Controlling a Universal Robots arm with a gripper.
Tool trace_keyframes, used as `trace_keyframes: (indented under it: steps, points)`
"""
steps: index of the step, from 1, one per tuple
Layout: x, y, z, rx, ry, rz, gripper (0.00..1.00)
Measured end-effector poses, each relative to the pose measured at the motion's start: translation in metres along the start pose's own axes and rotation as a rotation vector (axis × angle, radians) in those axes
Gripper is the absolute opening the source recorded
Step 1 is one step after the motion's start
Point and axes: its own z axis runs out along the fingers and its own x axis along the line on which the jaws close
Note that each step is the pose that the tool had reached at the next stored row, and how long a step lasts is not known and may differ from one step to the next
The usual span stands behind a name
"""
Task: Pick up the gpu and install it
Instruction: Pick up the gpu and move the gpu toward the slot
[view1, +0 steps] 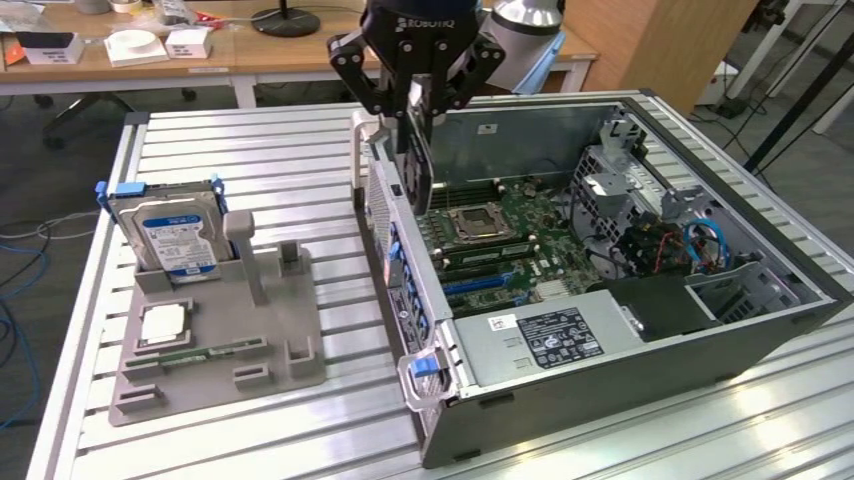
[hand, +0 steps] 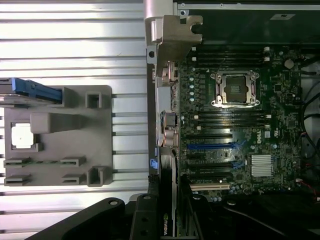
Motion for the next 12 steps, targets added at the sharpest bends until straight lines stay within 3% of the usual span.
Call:
trace_keyframes:
  steps: [12]
  points:
    - [-0.0031,0.0002,0.0001,0.0,0.0,0.0,0.26]
